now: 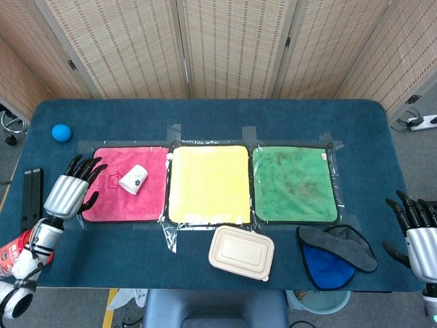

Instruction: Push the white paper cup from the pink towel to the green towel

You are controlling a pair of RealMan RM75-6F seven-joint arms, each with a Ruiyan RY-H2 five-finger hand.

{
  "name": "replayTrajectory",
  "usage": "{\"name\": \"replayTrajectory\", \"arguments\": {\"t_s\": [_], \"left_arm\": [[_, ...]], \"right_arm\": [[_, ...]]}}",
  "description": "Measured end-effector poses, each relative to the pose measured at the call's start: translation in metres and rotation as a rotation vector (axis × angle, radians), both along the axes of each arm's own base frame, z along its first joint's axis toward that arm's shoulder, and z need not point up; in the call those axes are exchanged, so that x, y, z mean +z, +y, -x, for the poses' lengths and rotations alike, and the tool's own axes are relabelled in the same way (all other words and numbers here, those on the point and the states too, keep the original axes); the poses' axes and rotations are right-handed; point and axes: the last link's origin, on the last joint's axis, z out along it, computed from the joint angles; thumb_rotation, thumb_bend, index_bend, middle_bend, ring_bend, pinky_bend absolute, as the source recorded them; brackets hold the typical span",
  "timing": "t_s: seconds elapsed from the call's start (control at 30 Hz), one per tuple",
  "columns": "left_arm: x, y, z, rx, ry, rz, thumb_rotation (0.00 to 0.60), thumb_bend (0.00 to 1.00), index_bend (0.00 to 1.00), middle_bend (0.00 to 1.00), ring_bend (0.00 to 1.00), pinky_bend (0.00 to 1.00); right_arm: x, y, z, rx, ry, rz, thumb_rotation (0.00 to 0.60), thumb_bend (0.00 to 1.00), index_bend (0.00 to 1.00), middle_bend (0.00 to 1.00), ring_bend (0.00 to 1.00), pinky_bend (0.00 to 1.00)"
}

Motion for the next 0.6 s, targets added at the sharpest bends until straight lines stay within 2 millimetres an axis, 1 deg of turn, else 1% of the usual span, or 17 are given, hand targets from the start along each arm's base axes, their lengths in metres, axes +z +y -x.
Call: {"name": "replayTrajectory", "arguments": {"t_s": [0.17,0.33,0.47,0.6], "left_arm": [[-0.01,0.024,-0.001,-0.008,0.061,0.001,0.6,0.47,0.16,0.12,0.13,0.07],[-0.021,0.045,0.002,-0.017,0.153,0.012,0.6,0.39,0.13,0.11,0.09,0.06],[-0.031,0.059,0.005,-0.017,0.239,0.031,0.6,0.36,0.08,0.06,0.04,0.04],[-0.04,0.07,0.007,-0.021,0.316,0.039,0.6,0.34,0.05,0.02,0.01,0.03]], "right_arm": [[0.002,0.002,-0.001,0.005,0.0,0.006,0.6,0.21,0.14,0.09,0.14,0.11],[0.004,0.003,-0.002,0.006,-0.002,0.008,0.6,0.21,0.14,0.09,0.14,0.11],[0.004,0.004,-0.001,0.003,-0.003,0.009,0.6,0.21,0.14,0.09,0.14,0.11],[0.004,0.004,-0.002,0.003,-0.003,0.008,0.6,0.21,0.14,0.09,0.14,0.11]]}}
